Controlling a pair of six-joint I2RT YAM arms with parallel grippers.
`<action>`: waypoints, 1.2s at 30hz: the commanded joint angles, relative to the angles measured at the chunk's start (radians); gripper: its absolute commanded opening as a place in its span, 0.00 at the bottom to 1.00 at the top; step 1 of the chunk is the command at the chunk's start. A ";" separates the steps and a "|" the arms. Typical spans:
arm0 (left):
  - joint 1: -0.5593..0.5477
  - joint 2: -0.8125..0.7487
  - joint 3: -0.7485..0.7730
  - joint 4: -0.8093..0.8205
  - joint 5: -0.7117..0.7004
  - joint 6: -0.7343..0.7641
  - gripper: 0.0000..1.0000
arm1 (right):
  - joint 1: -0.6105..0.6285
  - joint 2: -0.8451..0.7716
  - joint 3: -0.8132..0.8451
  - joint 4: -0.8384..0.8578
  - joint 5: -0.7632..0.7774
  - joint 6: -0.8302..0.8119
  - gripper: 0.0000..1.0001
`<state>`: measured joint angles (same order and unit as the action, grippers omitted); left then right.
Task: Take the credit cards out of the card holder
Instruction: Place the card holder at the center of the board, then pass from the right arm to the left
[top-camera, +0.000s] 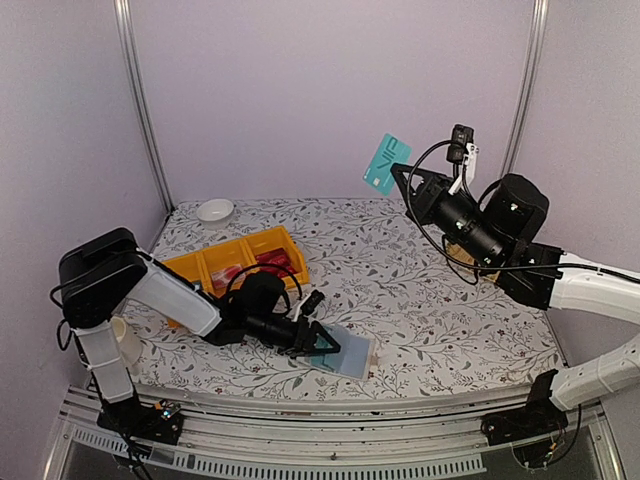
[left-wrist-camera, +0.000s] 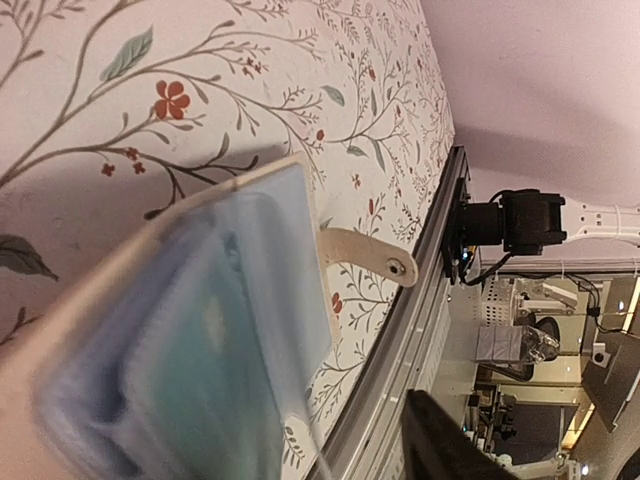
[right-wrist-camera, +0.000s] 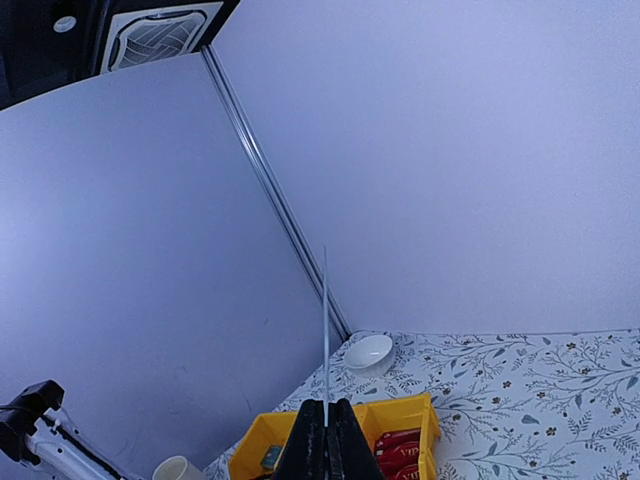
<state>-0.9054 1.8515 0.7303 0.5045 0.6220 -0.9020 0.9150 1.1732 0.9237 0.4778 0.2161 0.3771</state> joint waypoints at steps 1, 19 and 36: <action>0.009 -0.081 -0.007 0.023 -0.015 0.011 0.92 | -0.003 0.029 0.052 0.002 -0.088 -0.005 0.01; -0.018 -0.517 0.017 -0.324 -0.449 0.372 0.98 | -0.011 0.080 0.127 -0.054 -0.365 -0.069 0.01; -0.085 -0.846 -0.383 0.774 -0.532 0.482 0.77 | 0.106 0.399 0.118 0.644 -0.578 0.266 0.02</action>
<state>-0.9783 0.9649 0.3889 0.9810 0.1234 -0.4339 1.0035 1.5356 1.0252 0.8623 -0.3222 0.5457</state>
